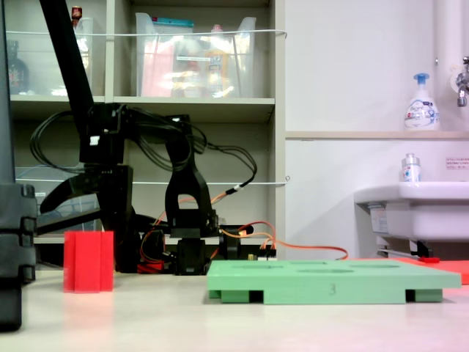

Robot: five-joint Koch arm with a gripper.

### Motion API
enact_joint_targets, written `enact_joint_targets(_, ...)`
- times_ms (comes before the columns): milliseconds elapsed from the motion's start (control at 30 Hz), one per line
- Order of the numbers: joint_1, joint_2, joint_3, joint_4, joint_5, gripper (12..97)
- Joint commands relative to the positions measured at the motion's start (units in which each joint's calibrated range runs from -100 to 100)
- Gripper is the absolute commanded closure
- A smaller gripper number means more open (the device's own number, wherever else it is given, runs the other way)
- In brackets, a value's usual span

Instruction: Put the cross columnar block into the corresponding hole

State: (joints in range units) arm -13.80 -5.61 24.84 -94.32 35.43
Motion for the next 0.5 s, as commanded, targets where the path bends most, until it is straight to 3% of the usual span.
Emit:
enact_joint_targets(0,-0.1,0.3,3.87,-1.92,-0.98,26.2)
enact_joint_targets(467,-0.15,5.19,3.87,-1.83,-1.47,27.4)
